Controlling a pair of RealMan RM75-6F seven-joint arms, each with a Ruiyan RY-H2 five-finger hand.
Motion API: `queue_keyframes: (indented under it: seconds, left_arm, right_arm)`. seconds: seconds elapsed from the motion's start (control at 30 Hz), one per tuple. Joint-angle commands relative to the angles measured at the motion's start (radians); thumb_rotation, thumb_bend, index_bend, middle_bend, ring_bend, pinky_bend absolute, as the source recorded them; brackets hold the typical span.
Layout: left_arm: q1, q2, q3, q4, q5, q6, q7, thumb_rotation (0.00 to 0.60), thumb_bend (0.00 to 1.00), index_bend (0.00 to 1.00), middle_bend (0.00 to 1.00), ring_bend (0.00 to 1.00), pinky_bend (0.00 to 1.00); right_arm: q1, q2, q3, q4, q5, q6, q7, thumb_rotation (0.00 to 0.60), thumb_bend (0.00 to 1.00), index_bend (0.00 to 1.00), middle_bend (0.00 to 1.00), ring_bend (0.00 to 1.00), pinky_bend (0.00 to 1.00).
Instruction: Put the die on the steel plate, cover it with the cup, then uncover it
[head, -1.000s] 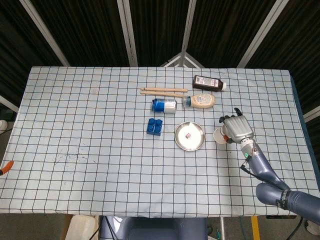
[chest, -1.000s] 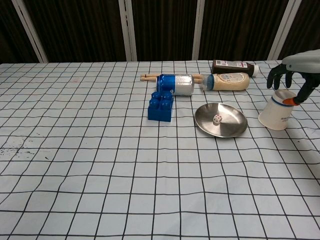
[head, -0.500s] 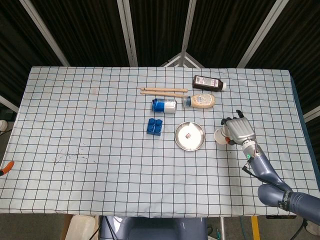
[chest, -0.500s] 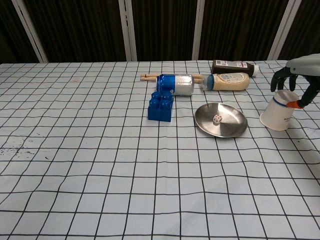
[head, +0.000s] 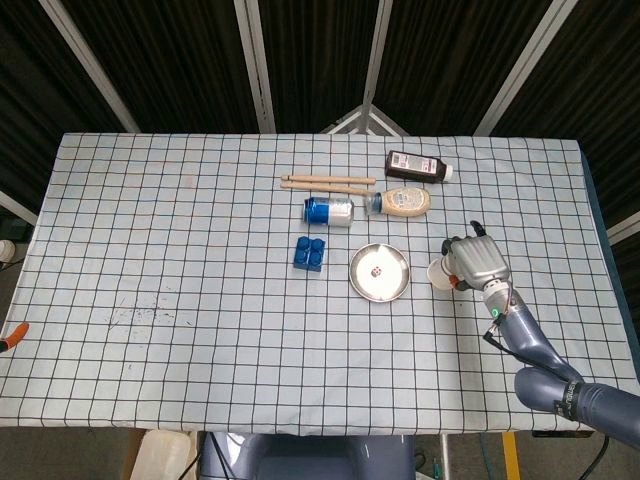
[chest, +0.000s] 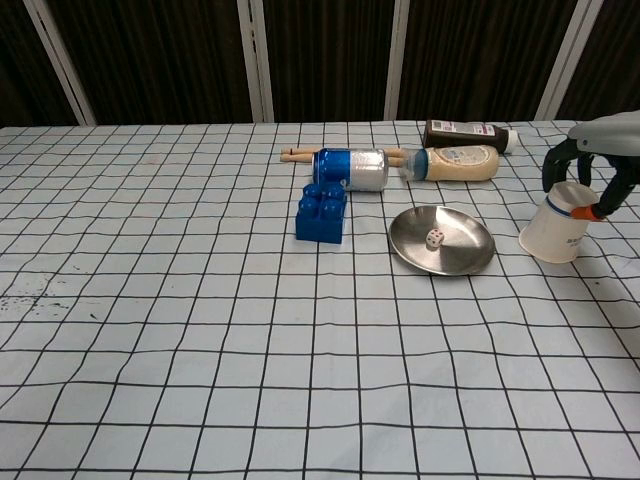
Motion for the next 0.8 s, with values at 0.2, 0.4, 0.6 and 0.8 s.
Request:
queue_keyframes:
  seconds: [0.2, 0.4, 0.6, 0.8]
  left_arm:
    - [0.000, 0.000, -0.001, 0.000, -0.001, 0.000, -0.001, 0.600, 0.17, 0.15, 0.00, 0.00, 0.04]
    - [-0.001, -0.001, 0.002, -0.001, 0.000, -0.003, 0.002, 0.600, 0.17, 0.15, 0.00, 0.00, 0.04]
    - [0.001, 0.001, 0.001, -0.003, 0.000, -0.001, 0.000, 0.600, 0.17, 0.15, 0.00, 0.00, 0.04]
    - [0.002, 0.004, 0.000, -0.005, 0.000, 0.000, -0.008, 0.600, 0.17, 0.15, 0.00, 0.00, 0.04]
  right_arm:
    - [-0.001, -0.002, -0.004, 0.011, 0.000, -0.005, 0.006, 0.600, 0.40, 0.42, 0.37, 0.39, 0.06]
    - [-0.003, 0.009, -0.003, 0.000, -0.012, 0.002, 0.011, 0.600, 0.42, 0.44, 0.40, 0.42, 0.07]
    - [-0.001, 0.033, 0.005, -0.036, -0.031, 0.016, 0.013, 0.600, 0.43, 0.45, 0.40, 0.43, 0.07]
    - [0.014, 0.068, 0.017, -0.104, -0.026, 0.029, -0.017, 0.600, 0.43, 0.45, 0.40, 0.43, 0.07]
